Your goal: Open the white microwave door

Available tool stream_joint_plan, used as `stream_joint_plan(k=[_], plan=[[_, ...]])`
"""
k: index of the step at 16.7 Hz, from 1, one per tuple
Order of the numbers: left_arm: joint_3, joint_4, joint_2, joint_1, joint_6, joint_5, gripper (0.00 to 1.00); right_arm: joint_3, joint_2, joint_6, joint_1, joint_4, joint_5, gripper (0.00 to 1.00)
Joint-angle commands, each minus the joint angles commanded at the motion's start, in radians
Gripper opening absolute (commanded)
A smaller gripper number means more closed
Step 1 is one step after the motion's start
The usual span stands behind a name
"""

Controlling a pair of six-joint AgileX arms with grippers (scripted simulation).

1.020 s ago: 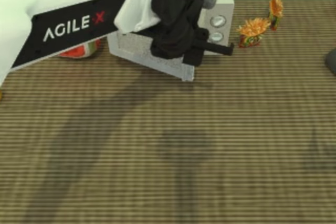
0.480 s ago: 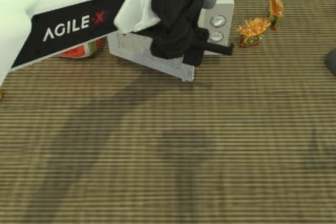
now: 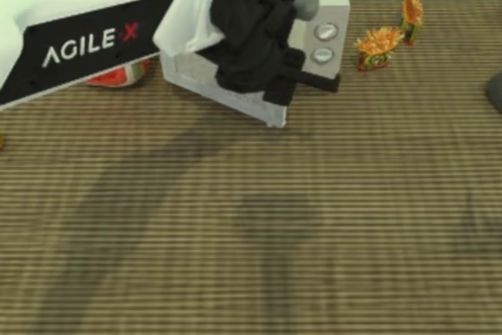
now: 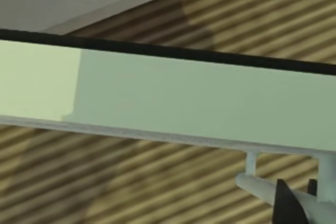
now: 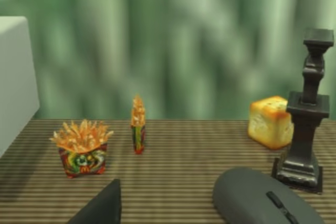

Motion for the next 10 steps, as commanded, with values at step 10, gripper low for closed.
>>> stream_joint_plan(k=[10], plan=[[-0.007,0.002,-0.004,0.002,0.007,0.003,0.00,0.000,0.000,0.000,0.000,0.000,0.000,1.00]])
